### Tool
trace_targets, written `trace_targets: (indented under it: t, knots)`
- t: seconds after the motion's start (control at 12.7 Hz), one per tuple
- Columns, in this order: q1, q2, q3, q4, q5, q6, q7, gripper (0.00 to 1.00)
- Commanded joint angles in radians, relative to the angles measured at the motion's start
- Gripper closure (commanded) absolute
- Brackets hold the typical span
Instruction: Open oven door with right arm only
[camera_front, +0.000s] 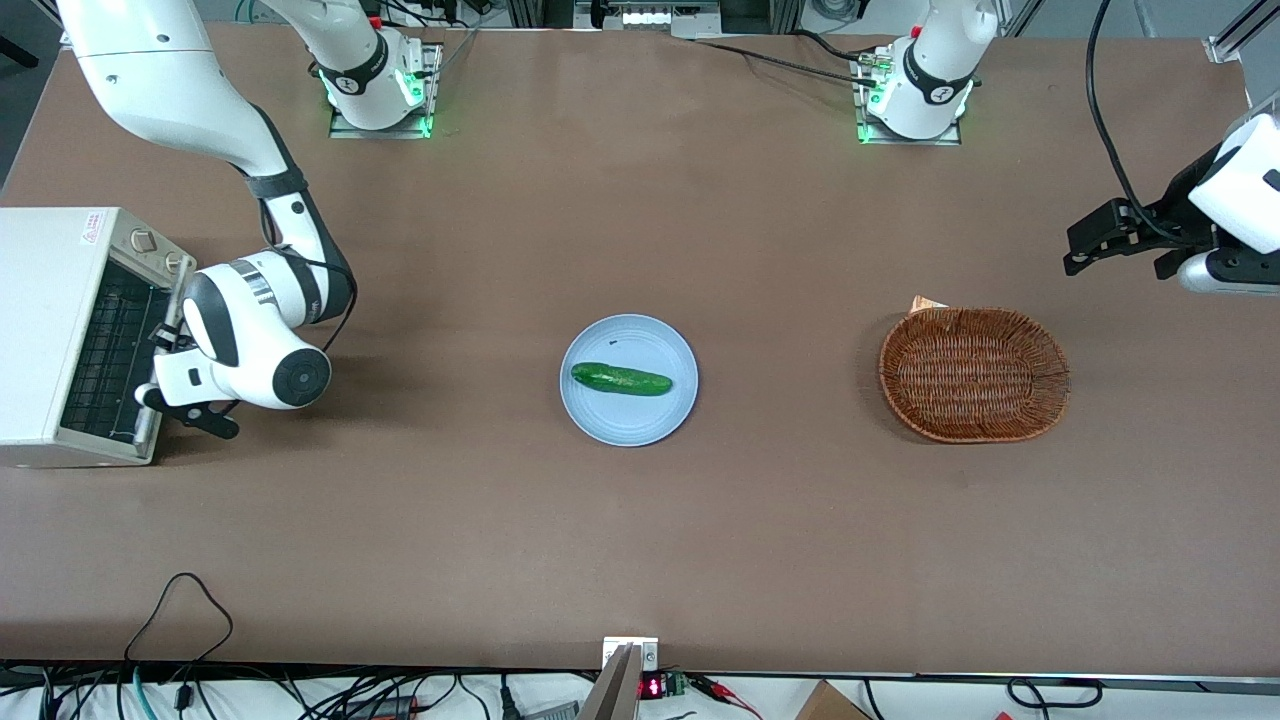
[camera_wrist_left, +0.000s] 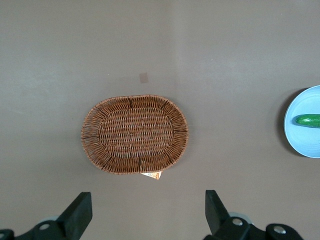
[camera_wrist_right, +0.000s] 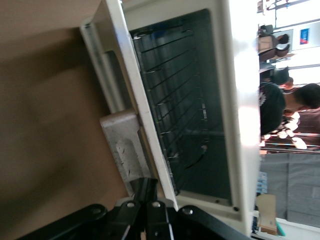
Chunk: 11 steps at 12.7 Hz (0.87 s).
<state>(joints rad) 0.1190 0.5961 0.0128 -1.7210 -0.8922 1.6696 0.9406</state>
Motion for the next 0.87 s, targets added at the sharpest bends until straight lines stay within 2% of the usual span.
trace_targets:
  t: [0.0,0.79]
  knots:
    - [-0.015,0.045,-0.011,-0.011,0.018,0.067,0.024,0.97]
    - [0.004,0.129,-0.01,-0.011,0.044,0.119,0.021,0.96]
